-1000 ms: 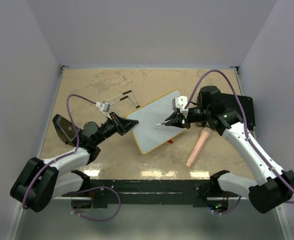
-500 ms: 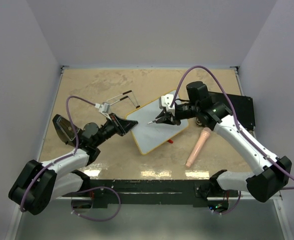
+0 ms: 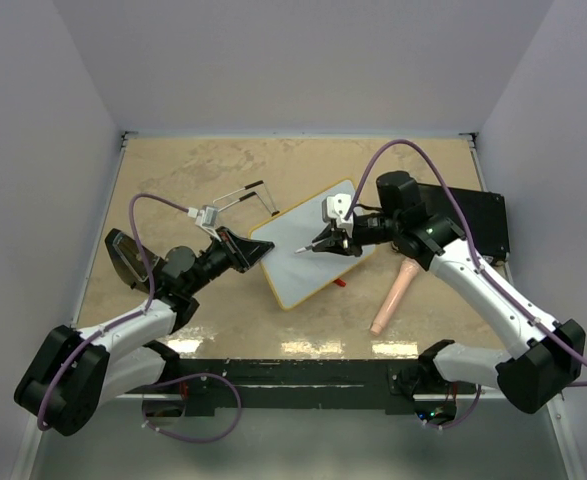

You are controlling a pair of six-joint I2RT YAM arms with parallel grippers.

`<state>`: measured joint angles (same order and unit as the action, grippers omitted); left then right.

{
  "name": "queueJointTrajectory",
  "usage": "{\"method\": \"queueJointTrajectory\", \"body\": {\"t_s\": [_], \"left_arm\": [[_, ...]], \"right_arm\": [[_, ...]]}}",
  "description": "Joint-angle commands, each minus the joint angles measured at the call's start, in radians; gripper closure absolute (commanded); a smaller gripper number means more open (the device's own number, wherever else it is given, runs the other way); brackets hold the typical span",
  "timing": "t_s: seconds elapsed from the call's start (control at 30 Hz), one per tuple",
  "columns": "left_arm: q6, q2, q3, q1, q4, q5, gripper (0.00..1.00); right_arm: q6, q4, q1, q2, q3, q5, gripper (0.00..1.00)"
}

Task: Write a sentence on the whiteboard

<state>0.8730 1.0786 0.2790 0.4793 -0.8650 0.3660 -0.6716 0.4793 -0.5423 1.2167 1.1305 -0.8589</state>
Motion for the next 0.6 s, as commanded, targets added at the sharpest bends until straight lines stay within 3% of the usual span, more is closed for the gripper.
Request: {"method": "queueJointTrajectory", "body": {"t_s": [0.0,0.57], "left_arm": [[0.026,-0.023,0.005,0.004,-0.149,0.001,1.00],[0.026,0.024,0.003,0.004,-0.203,0.060,1.00]], "right_arm": [[0.038,-0.084,0.016,-0.043,-0.034,-0.055,1.00],[0.098,-0.156,0.039,-0.026,-0.074,-0.108,1.00]]}}
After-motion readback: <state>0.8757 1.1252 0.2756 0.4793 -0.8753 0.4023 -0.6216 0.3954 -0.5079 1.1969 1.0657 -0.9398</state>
